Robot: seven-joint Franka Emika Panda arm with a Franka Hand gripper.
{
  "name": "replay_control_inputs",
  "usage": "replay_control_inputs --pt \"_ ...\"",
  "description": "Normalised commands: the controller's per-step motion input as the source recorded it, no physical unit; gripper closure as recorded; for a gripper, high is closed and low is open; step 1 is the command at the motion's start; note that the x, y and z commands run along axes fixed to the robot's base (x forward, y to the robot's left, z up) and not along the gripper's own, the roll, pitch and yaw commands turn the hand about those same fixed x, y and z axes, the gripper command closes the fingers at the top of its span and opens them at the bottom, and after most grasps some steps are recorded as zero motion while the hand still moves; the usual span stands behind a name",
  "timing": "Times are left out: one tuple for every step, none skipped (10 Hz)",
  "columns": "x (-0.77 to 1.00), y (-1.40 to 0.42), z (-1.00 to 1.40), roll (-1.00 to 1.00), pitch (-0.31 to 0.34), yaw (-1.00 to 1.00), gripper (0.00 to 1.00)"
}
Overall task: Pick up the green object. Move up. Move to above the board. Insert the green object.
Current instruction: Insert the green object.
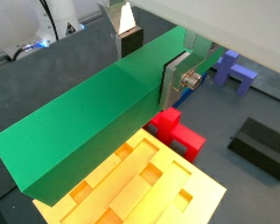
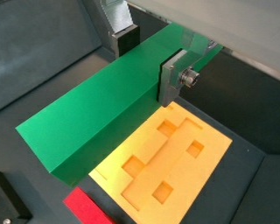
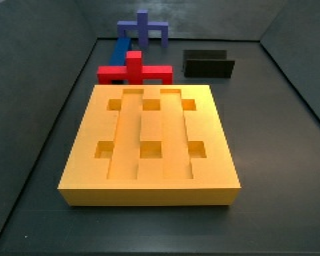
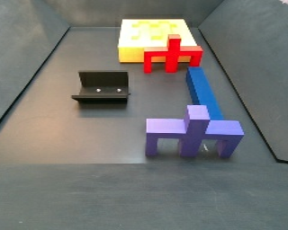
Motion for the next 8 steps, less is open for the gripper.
replay_control_inputs --pt "-0.29 -0.06 -1.00 0.03 -0.099 -0.02 1.00" --pt "-0.34 -0.17 -1.00 0.03 -0.084 -0.06 1.00" --pt "-0.17 -0.31 -1.00 0.07 -0.146 -0.02 1.00" --pt "0.29 -0.51 -1.00 0.06 -0.013 0.30 1.00" --pt "0.22 -0.52 -1.00 0.00 0.000 0.37 1.00" --pt "0.25 -0.42 -1.00 0.05 -0.004 0.31 1.00" --pt "0.40 -0.07 -0.69 0.31 0.036 -0.01 1.00" --pt "0.27 -0.04 -0.69 0.31 0.060 -0.06 1.00"
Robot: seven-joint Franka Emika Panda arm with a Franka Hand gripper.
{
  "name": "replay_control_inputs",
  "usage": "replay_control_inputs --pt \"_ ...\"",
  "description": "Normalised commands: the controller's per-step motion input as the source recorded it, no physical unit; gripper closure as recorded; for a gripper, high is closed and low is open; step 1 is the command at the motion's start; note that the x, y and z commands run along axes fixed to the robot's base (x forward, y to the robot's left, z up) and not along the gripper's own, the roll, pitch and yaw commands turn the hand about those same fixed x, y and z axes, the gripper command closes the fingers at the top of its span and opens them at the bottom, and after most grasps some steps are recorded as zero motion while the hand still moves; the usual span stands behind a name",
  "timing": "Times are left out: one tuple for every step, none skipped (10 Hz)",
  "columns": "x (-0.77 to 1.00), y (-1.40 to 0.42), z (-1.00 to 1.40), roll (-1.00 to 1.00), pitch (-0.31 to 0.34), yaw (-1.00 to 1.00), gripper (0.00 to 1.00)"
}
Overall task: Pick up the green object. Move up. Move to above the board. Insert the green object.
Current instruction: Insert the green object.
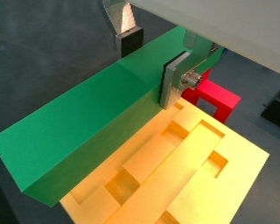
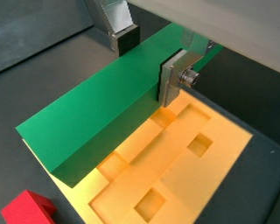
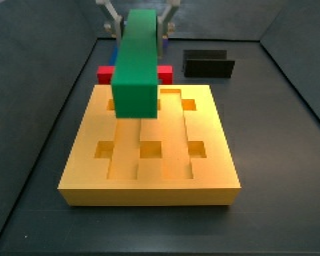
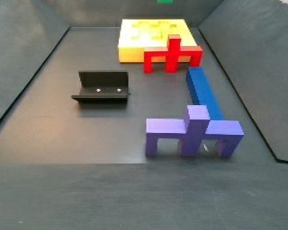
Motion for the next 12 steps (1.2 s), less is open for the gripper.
replay_control_inputs --pt "0.00 -0.01 -0.89 0.23 0.000 0.00 1.00" --pt "-0.13 0.00 -0.89 0.14 -0.037 -0.05 1.00" --pt "-0.21 0.00 -0.81 0.02 -0.114 -0.04 1.00" --pt "-0.20 0.02 -0.38 -0.05 -0.164 0.00 1.00" --pt "0.00 0.00 -0.11 -0.05 -0.134 0.00 1.00" --pt "-0.05 0.02 -0.41 -0.05 -0.134 0.00 1.00" --pt "-0.24 0.10 -0.66 0.00 -0.194 -0.02 1.00" --pt "-0.16 0.00 -0.62 0.05 -0.153 0.00 1.00" --pt "-0.07 0.00 -0.59 0.19 -0.043 0.00 1.00" --pt "-0.08 0.00 -0.53 0.15 -0.073 0.00 1.00" --pt "0.00 0.00 -0.37 0.08 -0.066 0.00 1.00" --pt "0.02 0.00 -0.42 0.25 0.000 0.00 1.00"
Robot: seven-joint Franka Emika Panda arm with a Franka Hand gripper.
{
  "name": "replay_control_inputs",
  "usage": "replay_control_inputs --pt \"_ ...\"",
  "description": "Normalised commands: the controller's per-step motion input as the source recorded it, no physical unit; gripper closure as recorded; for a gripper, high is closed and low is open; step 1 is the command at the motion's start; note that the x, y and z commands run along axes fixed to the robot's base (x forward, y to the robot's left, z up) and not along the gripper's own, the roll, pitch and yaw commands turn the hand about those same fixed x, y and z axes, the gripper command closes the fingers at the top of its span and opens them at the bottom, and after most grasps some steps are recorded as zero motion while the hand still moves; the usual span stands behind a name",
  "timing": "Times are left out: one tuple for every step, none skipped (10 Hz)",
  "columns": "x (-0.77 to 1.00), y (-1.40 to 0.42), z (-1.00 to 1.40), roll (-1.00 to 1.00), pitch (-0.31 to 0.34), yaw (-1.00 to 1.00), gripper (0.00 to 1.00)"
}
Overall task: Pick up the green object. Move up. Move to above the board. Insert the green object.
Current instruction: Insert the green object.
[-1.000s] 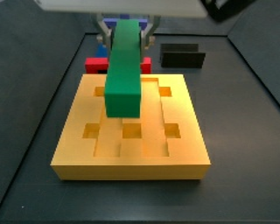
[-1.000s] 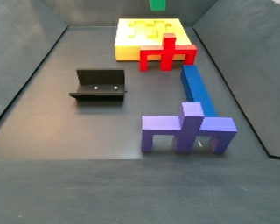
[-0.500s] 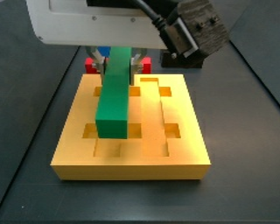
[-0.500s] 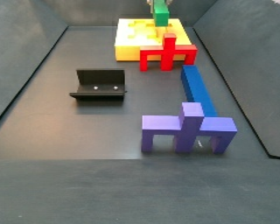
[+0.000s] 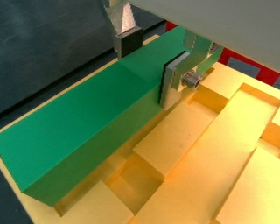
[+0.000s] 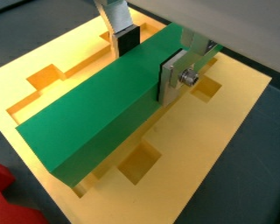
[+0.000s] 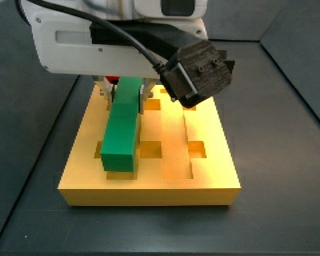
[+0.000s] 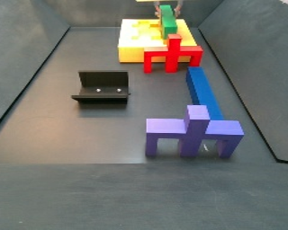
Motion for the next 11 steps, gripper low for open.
replay_control_inputs --pt "0.02 0.00 -0.40 0.24 0.000 0.00 1.00" --pt "0.01 0.00 -0.37 0.21 0.000 0.00 1.00" --pt "0.00 -0.08 -0.24 0.09 -0.031 0.00 1.00" --pt "0.00 -0.15 -0.19 0.09 -0.030 0.00 1.00" --pt "0.16 0.00 -0.29 0.07 0.000 0.09 1.00" --pt "0.07 0.00 -0.35 0.09 0.000 0.10 1.00" --pt "0.00 0.00 -0.36 0.07 -0.031 0.13 1.00" --pt "0.01 0.11 -0.30 0.09 -0.004 0.17 1.00" --pt "0.00 0.06 -0.26 0.06 -0.010 0.16 1.00" --pt "0.00 0.00 -0.10 0.00 -0.036 0.04 1.00" --pt "-0.02 0.00 -0.04 0.00 -0.044 0.04 1.00"
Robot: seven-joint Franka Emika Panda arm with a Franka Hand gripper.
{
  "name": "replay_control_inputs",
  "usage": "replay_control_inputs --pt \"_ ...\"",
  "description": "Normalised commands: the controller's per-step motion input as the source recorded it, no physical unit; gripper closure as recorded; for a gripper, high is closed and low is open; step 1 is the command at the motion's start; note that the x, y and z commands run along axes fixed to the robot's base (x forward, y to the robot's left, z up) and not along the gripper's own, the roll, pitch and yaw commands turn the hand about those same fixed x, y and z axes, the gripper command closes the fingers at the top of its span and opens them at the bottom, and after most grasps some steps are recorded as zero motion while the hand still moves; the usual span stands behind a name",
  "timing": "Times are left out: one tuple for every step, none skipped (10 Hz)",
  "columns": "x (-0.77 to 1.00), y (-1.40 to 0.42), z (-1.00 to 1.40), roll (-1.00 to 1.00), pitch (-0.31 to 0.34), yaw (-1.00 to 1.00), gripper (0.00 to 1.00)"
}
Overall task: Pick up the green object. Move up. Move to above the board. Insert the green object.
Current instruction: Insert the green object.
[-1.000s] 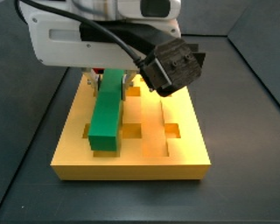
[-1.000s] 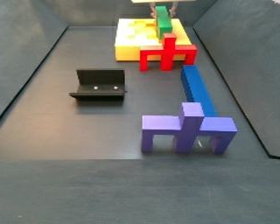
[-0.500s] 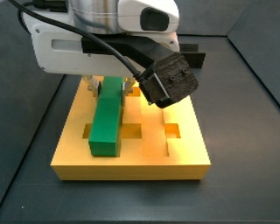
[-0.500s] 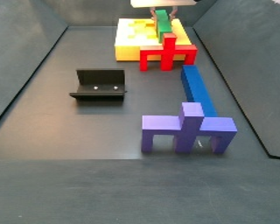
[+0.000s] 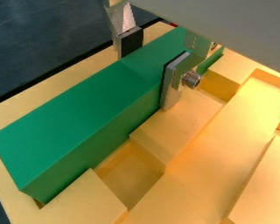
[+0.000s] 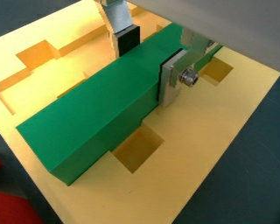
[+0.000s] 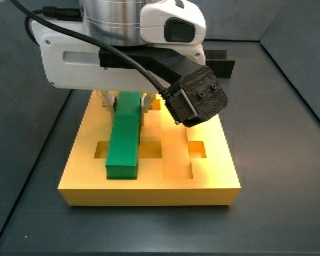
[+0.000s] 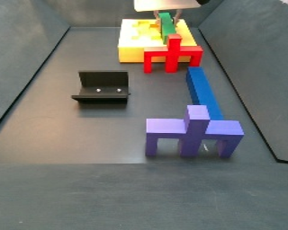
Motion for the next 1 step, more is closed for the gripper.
replay_control_inputs --pt "0.00 0.00 0.00 0.00 0.000 0.00 1.00"
